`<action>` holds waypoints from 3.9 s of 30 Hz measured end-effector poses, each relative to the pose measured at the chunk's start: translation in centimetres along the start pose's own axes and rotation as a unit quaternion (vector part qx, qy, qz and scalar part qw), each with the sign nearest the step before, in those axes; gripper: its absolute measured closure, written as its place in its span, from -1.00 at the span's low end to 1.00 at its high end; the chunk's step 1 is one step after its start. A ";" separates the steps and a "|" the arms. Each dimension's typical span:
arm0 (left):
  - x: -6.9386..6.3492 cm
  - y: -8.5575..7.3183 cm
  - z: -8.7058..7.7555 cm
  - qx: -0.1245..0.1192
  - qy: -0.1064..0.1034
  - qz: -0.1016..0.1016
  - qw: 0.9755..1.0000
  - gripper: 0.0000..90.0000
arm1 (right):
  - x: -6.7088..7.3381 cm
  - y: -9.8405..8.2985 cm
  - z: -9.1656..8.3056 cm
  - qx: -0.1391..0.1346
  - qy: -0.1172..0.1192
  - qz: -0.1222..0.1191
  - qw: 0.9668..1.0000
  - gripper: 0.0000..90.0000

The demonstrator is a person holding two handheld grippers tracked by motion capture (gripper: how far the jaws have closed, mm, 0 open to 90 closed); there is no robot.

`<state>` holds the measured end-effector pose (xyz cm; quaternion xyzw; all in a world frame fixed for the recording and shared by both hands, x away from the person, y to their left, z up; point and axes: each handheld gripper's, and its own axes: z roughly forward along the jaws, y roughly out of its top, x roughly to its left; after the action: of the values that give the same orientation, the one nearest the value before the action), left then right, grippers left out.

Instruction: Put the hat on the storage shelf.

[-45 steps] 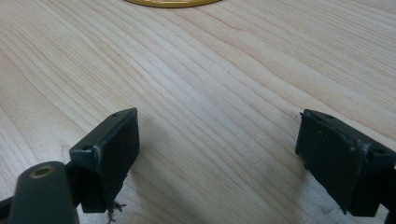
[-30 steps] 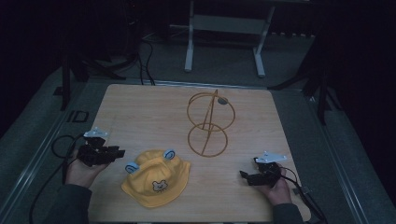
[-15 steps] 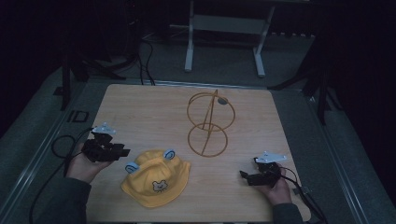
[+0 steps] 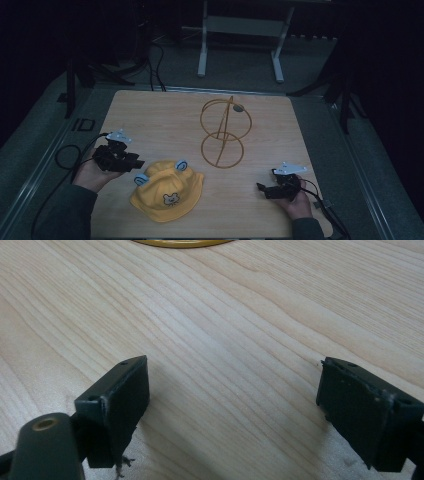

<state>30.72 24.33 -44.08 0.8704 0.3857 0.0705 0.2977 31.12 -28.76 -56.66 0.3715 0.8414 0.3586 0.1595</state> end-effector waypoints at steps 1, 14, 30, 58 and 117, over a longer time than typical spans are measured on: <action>-0.1 0.1 0.0 0.002 -0.001 0.002 1.000 0.37 | 0.0 0.0 0.0 0.000 0.000 0.000 1.000 -0.70; -0.9 1.4 -0.3 0.013 -0.008 0.023 1.000 0.37 | 0.0 0.0 0.0 0.000 0.000 0.001 1.000 -0.70; -2.0 2.6 -0.3 0.031 -0.037 0.056 0.997 0.34 | 0.0 0.0 0.0 0.000 0.000 0.001 1.000 -0.70; -4.1 4.6 0.0 0.061 -0.057 0.091 0.992 0.31 | 0.0 0.0 0.0 0.000 0.000 0.001 1.000 -0.70; -6.7 6.9 2.8 0.156 -0.026 0.144 0.977 0.83 | 0.0 0.0 0.0 0.000 0.000 0.001 1.000 -0.70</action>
<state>31.35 14.65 -41.67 0.9541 0.2549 0.0288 0.1546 31.12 -28.75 -56.66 0.3718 0.8411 0.3590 0.1592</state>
